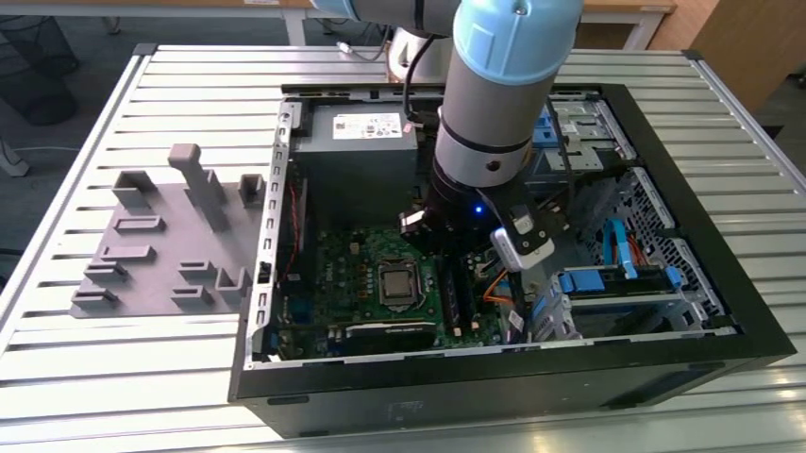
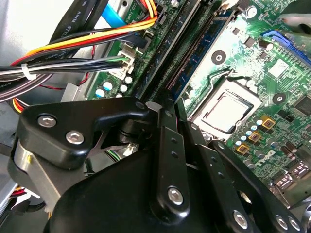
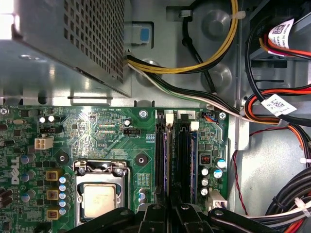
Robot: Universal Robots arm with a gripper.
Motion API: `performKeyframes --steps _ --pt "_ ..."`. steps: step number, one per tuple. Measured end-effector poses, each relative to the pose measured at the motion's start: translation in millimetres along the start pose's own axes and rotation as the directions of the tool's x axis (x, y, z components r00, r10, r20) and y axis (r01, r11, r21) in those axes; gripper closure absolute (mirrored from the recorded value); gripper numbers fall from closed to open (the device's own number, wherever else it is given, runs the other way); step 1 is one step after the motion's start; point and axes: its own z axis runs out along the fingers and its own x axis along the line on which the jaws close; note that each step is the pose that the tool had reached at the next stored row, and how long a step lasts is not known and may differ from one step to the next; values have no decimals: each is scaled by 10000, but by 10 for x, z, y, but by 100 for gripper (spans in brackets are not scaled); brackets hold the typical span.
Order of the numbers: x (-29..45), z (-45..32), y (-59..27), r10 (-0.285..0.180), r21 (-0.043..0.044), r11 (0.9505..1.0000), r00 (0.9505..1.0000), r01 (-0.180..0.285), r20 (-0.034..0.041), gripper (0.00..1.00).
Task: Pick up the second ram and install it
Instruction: 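Insert the second ram into the second slot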
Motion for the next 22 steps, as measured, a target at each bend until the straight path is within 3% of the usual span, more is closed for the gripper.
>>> performKeyframes --steps 11,17,22 --pt "0 1 1 0 -4 10000 10000 0 1 86" --pt "1 -54 -1 0 0 10000 10000 0 0 86" --pt "0 -54 -1 21 -2 10000 10000 -21 0 86"
